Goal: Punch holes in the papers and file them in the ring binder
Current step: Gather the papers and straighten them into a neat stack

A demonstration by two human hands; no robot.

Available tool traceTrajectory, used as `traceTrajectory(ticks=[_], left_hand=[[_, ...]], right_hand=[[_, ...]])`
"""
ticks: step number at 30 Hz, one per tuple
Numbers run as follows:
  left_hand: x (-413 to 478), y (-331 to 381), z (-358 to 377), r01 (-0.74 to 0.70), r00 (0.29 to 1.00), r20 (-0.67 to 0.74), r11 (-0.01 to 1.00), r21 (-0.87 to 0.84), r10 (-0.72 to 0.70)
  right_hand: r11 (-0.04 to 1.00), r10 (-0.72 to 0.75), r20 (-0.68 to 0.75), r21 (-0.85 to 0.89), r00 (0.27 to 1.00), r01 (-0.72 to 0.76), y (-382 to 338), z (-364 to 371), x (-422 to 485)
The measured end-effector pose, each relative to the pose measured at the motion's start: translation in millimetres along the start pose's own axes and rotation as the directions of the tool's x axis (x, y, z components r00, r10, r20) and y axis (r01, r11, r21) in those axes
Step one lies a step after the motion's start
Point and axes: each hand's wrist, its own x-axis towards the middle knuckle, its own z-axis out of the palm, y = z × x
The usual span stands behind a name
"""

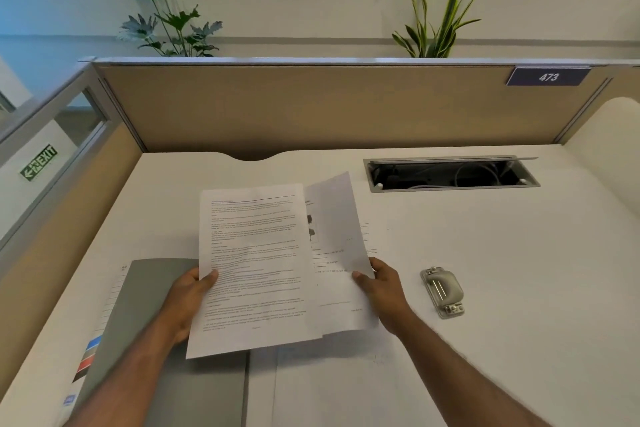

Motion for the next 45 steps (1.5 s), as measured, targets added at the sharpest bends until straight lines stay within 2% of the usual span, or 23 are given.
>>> traceTrajectory(ticks=[4,10,13,19,22,23,24,25,26,27,29,32,34,45], left_hand=[[-7,2,26,-0.017,0.999,0.043,0.999,-0.038,0.019],[-25,5,56,-0.056,0.992,0.114,0.998,-0.043,0.060],[-33,1,68,-0.069,0.987,0.141,0.996,-0.051,0.076],[-42,-11,76,-0.121,0.979,0.162,0.991,-0.050,0.128],[-40,-11,69,-0.152,0.980,0.115,0.985,-0.082,0.160],[-39,-8,63,-0.154,0.982,0.091,0.984,-0.093,0.163],[-37,-5,57,-0.153,0.985,0.067,0.983,-0.105,0.161],[-35,-2,49,-0.149,0.987,0.044,0.982,-0.117,0.155],[-34,1,41,-0.146,0.988,0.022,0.981,-0.129,0.150],[-32,4,32,-0.144,0.989,0.004,0.980,-0.136,0.145],[-31,10,16,-0.151,0.988,-0.012,0.979,-0.138,0.151],[-33,15,-2,-0.156,0.987,0.014,0.975,-0.161,0.160],[-34,15,-10,-0.138,0.988,0.043,0.969,-0.203,0.150],[-43,-3,-5,0.004,0.982,0.178,0.922,-0.387,0.070]], right_hand=[[0.982,0.024,0.099,0.186,0.995,-0.042,3,-13,-16],[0.951,0.039,0.200,0.295,0.979,-0.097,-4,-12,-39],[0.957,0.060,0.228,0.265,0.972,-0.122,-10,-10,-49],[0.977,0.008,0.276,0.204,0.961,-0.067,-11,-2,-56],[0.980,0.037,0.195,0.185,0.980,-0.074,-9,-6,-57],[0.988,0.052,0.125,0.141,0.991,-0.070,-6,-11,-57],[0.998,0.060,0.036,0.023,0.998,-0.061,-1,-17,-58],[0.983,0.048,-0.053,-0.172,0.997,-0.057,5,-25,-60],[0.914,0.029,-0.119,-0.398,0.992,-0.075,14,-33,-64],[0.801,0.022,-0.163,-0.588,0.986,-0.114,25,-39,-71],[0.631,0.042,-0.222,-0.750,0.974,-0.199,46,-45,-89],[0.500,0.051,-0.282,-0.824,0.958,-0.269,67,-38,-110],[0.478,0.032,-0.294,-0.835,0.955,-0.273,72,-29,-115],[0.616,0.085,-0.345,-0.719,0.935,-0.322,67,-21,-114]])
